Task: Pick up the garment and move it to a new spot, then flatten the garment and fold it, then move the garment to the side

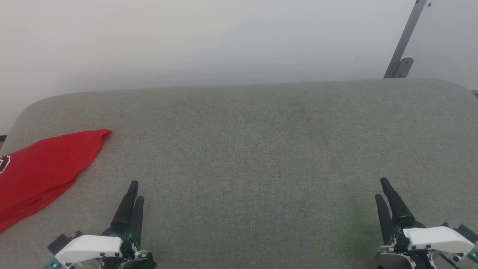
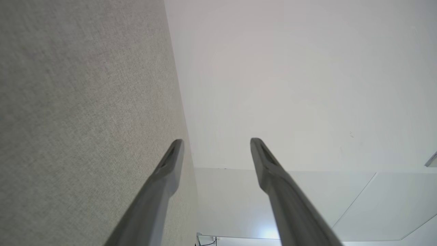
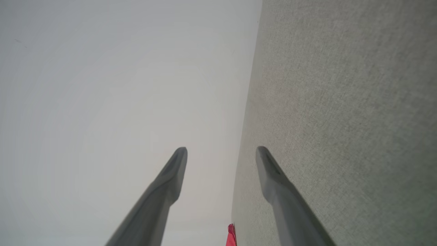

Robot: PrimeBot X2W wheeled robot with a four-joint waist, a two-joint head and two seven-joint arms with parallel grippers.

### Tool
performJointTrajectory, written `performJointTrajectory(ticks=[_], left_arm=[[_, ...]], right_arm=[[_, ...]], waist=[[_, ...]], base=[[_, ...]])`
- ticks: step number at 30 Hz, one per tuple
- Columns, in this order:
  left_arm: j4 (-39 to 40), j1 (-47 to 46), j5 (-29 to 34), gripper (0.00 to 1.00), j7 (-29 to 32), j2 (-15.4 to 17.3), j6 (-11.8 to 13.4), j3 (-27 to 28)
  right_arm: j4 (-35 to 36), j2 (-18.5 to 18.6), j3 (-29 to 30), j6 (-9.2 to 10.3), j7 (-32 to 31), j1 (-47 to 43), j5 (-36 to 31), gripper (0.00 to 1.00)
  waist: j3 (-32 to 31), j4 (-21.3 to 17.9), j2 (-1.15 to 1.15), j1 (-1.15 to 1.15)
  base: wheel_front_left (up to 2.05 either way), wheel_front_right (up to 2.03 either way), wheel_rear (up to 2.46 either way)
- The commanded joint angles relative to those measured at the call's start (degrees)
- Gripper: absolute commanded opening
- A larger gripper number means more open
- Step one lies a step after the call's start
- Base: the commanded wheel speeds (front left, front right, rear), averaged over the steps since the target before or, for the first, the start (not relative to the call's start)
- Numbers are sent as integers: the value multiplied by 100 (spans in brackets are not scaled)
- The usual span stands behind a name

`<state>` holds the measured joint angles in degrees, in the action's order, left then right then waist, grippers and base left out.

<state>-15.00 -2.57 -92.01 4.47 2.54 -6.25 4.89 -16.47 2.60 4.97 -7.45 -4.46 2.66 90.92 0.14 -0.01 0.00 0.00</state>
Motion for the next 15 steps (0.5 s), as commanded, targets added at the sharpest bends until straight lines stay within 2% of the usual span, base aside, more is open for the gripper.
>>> performJointTrajectory(ticks=[1,8,15], left_arm=[[170,-79,89,100,-69,37,50,-43],[341,-54,422,100,-261,147,200,-207],[423,-50,1049,100,-425,343,409,-383]], right_arm=[[148,21,-53,-2,79,154,-87,100],[171,59,-165,-2,253,203,-409,100],[83,95,-207,-2,348,255,-924,100]], waist=[[-1,0,0,0],[-8,1,0,0],[-20,5,0,0]], base=[[0,0,0],[0,0,0],[0,0,0]])
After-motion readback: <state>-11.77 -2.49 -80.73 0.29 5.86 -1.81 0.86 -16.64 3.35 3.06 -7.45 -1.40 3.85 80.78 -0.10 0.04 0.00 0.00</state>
